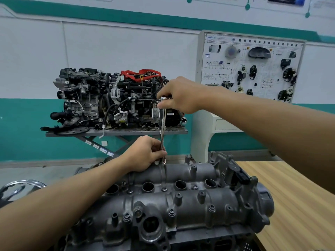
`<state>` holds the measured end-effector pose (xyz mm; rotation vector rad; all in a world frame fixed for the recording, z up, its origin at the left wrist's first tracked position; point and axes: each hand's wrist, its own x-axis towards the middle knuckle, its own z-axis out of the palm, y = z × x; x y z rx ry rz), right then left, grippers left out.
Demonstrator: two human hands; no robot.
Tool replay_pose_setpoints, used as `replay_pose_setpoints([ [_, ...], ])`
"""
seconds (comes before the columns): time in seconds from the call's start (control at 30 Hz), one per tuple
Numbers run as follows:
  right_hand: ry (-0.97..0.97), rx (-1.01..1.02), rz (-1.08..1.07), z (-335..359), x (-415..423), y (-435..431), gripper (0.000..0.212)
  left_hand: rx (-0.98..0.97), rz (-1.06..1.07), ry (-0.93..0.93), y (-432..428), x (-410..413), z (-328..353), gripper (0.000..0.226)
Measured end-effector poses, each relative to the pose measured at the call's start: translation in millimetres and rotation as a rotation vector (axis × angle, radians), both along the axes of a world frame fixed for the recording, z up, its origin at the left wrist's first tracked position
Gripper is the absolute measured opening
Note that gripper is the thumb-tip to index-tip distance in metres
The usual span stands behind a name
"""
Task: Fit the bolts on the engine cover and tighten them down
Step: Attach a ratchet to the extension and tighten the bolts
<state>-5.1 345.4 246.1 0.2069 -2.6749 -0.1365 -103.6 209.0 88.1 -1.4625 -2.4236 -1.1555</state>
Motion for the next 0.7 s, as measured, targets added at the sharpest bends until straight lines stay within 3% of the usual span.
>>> replay_pose_setpoints([
  [0.2, 0.026, -0.012, 0.102, -6.7, 5.0, -2.1, 0.038, 0.013, 0.029, 0.108, -1.3, -1.1, -7.5, 0.01],
  [0.3, 0.068, -0.086, 0.118, -0.8, 1.6, -0.3, 0.02, 0.08, 0.031, 0.134, 0.8, -3.4, -4.6, 0.009],
  [0.4, 0.162, -0.198, 0.072, 10.8, -5.9, 7.8, 0.032, 0.198, 0.094, 0.048, -0.3, -11.9, 7.2, 0.011],
  [0.47, 0.135, -0.172, 0.012, 15.1, -8.3, 12.9, 0.032, 0.169, 0.089, -0.012, -2.2, -14.1, 12.0, 0.013],
  [0.7, 0.013, -0.114, -0.125, 23.2, 24.9, 48.7, 0.067, 0.14, -0.148, -0.255, 26.2, 15.5, 12.4, 0.011],
])
